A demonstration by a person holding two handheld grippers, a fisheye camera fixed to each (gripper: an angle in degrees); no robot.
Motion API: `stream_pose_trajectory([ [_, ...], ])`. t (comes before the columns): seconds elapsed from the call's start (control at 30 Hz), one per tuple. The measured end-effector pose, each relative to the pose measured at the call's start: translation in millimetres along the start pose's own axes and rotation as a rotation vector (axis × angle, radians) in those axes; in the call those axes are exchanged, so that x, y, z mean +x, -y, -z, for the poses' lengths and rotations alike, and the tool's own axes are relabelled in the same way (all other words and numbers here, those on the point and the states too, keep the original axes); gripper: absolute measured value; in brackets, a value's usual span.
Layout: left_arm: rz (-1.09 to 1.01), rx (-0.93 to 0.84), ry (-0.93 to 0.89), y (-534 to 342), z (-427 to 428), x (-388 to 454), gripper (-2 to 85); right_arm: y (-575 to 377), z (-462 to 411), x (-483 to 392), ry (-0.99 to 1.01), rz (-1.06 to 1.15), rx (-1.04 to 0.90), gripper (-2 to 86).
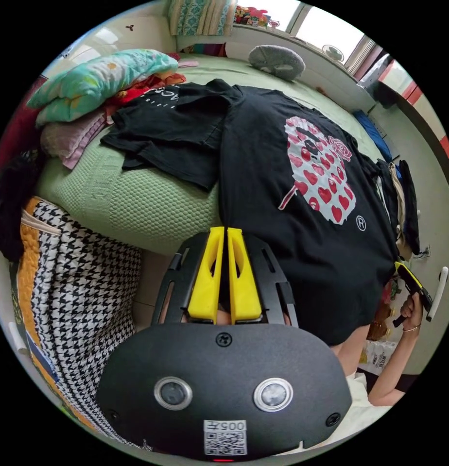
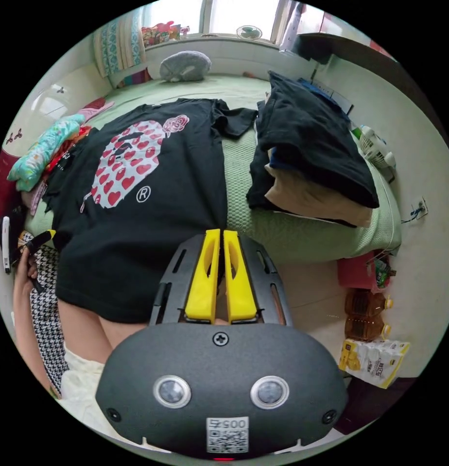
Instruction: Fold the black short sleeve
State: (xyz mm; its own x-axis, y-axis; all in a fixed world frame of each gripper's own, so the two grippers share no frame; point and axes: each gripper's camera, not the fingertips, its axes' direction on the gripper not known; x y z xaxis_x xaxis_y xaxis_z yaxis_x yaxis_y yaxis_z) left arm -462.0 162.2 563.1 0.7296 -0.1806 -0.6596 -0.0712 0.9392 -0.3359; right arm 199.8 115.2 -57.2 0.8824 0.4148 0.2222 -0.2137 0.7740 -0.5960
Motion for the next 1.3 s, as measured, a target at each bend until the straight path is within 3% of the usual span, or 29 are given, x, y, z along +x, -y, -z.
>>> stream_pose_trajectory([
  [0.23,0.082,-0.067,-0.044,7.2,-20.7,3.5,0.9,13.2,-62.8,-11.1,-0.067,0.023,-0.115,-1.0],
  [0.4,0.138,-0.005,-0.016,-3.0,-4.7,13.9,0.1,8.1,-59.2,-2.8,-0.081,-0.012,-0.112,-1.3],
  [0.63,-0.121,0.067,-0.037,24.5,10.0,115.3,-0.3,64.0,-35.3,-25.6,0.057,0.019,0.048,-1.2],
  [0.83,-0.201,-0.052,0.056,52.2,-38.7,186.8,-0.3,100.3,-97.0,-58.1,-0.032,0.055,-0.097,-1.3],
  [0.9,-0.215,-0.096,0.099,52.6,-50.7,195.0,-0.3,97.1,-102.2,-57.3,-0.011,0.098,-0.051,-1.3],
  [1.03,-0.165,-0.117,0.085,67.9,-40.7,211.5,-0.3,121.5,-95.7,-42.4,0.055,0.098,-0.137,-1.3],
  [1.17,-0.226,0.065,-0.037,111.4,-11.7,268.1,-0.3,200.8,-38.4,-34.8,0.132,0.136,0.130,-0.4],
  [1.3,-0.233,0.159,-0.087,166.0,-28.7,329.6,-0.3,302.8,-37.0,-40.2,0.113,0.197,0.225,4.3],
])
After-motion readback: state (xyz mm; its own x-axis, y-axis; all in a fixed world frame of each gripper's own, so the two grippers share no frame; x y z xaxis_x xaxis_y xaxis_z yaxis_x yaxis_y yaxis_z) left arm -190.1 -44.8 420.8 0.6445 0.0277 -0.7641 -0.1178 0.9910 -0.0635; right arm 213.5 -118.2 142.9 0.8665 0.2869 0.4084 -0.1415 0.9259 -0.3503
